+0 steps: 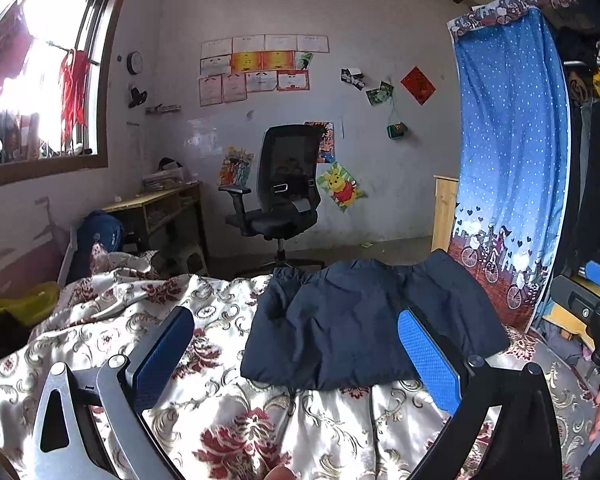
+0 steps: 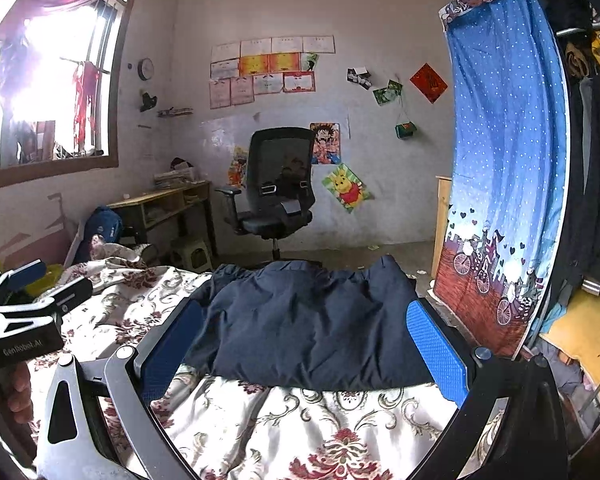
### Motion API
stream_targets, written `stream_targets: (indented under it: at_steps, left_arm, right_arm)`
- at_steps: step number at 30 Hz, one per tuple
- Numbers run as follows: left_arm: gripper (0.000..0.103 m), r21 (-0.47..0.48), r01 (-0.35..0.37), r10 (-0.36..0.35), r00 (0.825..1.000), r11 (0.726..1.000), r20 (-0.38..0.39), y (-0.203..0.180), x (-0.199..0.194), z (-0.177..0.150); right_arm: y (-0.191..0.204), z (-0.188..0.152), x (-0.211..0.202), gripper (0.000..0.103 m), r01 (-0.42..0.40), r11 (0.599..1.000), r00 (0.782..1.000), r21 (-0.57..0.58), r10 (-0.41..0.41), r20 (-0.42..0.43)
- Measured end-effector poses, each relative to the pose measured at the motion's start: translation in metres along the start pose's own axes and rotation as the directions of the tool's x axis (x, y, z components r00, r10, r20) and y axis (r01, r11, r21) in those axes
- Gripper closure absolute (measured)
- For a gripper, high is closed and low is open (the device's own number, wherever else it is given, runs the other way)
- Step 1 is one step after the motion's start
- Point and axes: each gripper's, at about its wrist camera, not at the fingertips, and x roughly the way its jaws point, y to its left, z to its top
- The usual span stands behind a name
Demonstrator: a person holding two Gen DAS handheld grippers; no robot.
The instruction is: Fold large clothes
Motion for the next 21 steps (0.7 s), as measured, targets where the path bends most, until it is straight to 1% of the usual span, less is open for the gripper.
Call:
stream_targets:
  at_steps: [7,10,12,17,21]
  left_arm:
    - [0.0,-0.023,-0.018,0.018,1.0,1.0,-0.011,0.001,-0.015,-0.016]
    - [0.0,-0.026,-0.03,0.029,0.999,0.999,-0.026,0.002,-0.018,-0.022]
    - [0.0,-0.032,-0.03,0.029,0.999,0.999,-0.02,0.003,-0.022,-0.026]
    - [0.0,0.0,-0.04,0.04,0.999,0.999,-0.006,0.0,-0.028,-0.039]
    - [0.0,0.016,-0.042,0.042,0.999,0.999,-0.013,-0.001,-0.029,-0.05]
  right_arm:
    - [-0.005,-0.01,-0.009,0.002,0.009,1.0,1.0,0.013,-0.009,0.0]
    - [-0.006,-0.018,-0.014,0.002,0.005,1.0,1.0,0.0,-0.005,0.0]
    - [-0.005,-0.024,-0.017,0.002,0.002,1.0,1.0,-0.015,-0.002,-0.002]
    - [-0.009,-0.037,-0.02,0.002,0.004,1.0,1.0,-0.015,-0.004,-0.02]
    - [-0.014,-0.048,-0.019,0.002,0.012,1.0,0.999,-0.005,-0.012,-0.042]
